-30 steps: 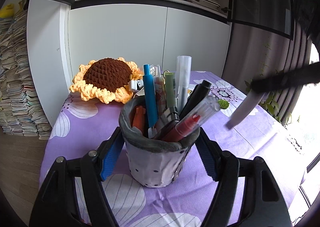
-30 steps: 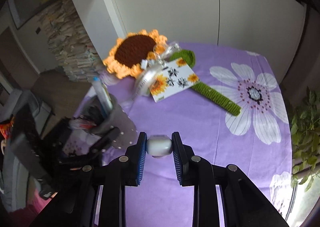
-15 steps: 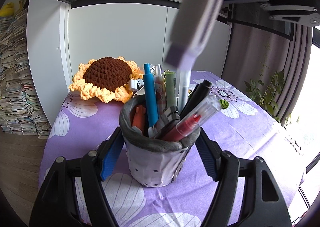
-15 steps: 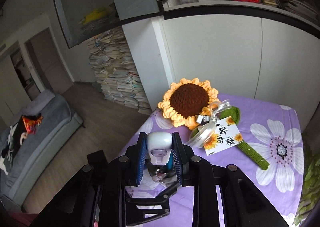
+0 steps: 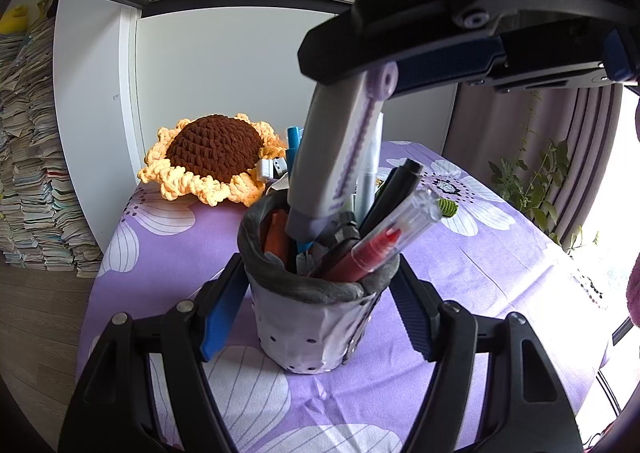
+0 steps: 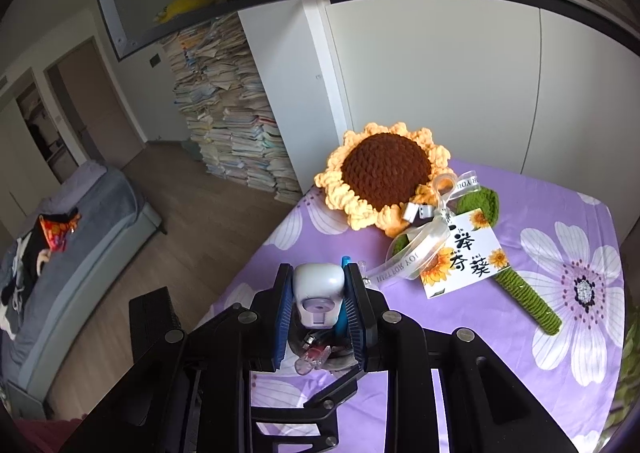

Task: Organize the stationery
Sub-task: 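Lift the correction-tape roller and insert it into the held cup, then open the right gripper and pull it away from the cup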

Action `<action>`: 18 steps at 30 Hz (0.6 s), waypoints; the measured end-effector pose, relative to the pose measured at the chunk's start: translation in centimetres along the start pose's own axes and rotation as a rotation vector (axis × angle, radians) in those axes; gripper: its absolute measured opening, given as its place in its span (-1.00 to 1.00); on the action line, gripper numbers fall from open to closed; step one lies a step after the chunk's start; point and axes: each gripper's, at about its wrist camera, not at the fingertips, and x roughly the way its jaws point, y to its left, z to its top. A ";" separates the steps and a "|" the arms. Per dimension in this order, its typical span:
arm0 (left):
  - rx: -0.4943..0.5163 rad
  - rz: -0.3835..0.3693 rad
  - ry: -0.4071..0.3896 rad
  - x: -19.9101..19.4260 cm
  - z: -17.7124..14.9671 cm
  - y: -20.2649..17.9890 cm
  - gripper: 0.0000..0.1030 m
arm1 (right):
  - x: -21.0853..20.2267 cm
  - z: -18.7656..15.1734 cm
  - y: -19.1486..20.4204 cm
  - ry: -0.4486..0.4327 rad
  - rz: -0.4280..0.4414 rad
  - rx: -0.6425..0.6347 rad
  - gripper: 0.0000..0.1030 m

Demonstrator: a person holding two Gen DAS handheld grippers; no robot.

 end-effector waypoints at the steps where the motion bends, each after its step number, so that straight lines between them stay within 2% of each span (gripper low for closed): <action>1: 0.000 0.000 0.000 0.0 0.0 0.0 0.36 | 0.1 0.0 0.0 0.004 -0.002 0.002 -0.48; 18: 0.002 0.001 0.000 0.0 0.0 -0.1 0.36 | 0.7 -0.5 0.0 0.032 -0.006 -0.016 -0.48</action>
